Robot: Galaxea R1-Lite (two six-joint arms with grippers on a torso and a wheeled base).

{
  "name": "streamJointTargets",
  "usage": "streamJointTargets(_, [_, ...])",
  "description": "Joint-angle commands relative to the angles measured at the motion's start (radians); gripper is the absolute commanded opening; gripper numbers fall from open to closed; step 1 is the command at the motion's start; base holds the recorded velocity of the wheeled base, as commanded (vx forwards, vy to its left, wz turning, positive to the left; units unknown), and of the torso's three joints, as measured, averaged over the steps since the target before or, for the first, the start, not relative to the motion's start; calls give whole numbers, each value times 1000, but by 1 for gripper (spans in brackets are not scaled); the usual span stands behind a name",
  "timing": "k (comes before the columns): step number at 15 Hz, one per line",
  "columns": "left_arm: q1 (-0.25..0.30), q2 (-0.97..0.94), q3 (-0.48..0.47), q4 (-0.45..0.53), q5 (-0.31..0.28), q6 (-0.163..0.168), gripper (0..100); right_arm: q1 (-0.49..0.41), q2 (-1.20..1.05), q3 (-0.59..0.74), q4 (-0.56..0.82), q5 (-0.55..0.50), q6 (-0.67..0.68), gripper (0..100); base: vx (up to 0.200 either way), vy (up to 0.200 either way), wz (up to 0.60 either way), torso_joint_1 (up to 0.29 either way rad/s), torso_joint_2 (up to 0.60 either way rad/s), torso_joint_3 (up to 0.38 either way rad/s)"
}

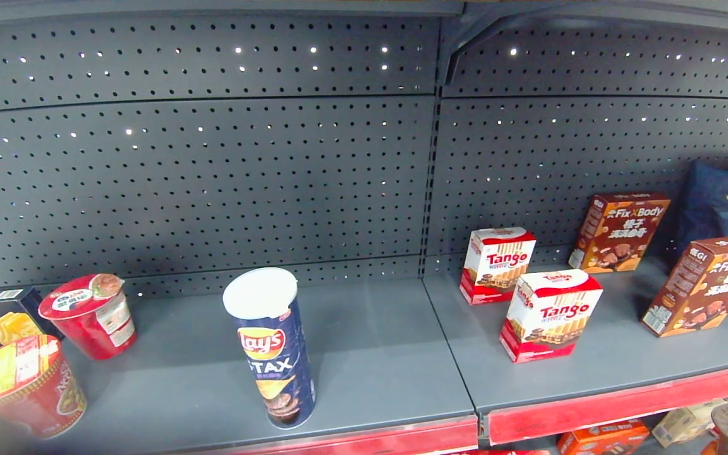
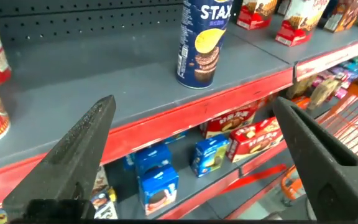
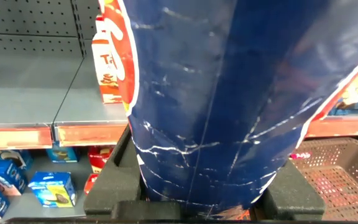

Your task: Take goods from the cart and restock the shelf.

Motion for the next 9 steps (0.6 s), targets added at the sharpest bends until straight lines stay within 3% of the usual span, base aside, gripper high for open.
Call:
streamJointTargets(1, [-1, 0, 0, 0, 4, -18, 100, 4, 12, -2, 0, 0, 0, 0, 0, 0, 0, 0, 0, 0])
streamJointTargets(3, [-1, 0, 0, 0, 18, -62, 100, 14, 12, -1, 2, 0, 0, 0, 0, 0, 0, 0, 0, 0])
streamJointTargets(4, [1, 0, -2, -2, 18, -62, 100, 19, 13, -1, 2, 0, 0, 0, 0, 0, 0, 0, 0, 0])
streamJointTargets(5, [1, 0, 0, -3, 16, -42, 100, 19, 13, -1, 2, 0, 0, 0, 0, 0, 0, 0, 0, 0])
streamJointTargets(7, [1, 0, 1, -3, 13, 59, 100, 19, 12, -1, 2, 0, 0, 0, 0, 0, 0, 0, 0, 0])
streamJointTargets(8, [-1, 0, 1, 0, -8, 203, 100, 17, 12, -2, 2, 0, 0, 0, 0, 0, 0, 0, 0, 0])
streamJointTargets(9, [-4, 0, 29, -11, -15, 241, 100, 17, 13, -4, 2, -1, 0, 0, 0, 0, 0, 0, 0, 0])
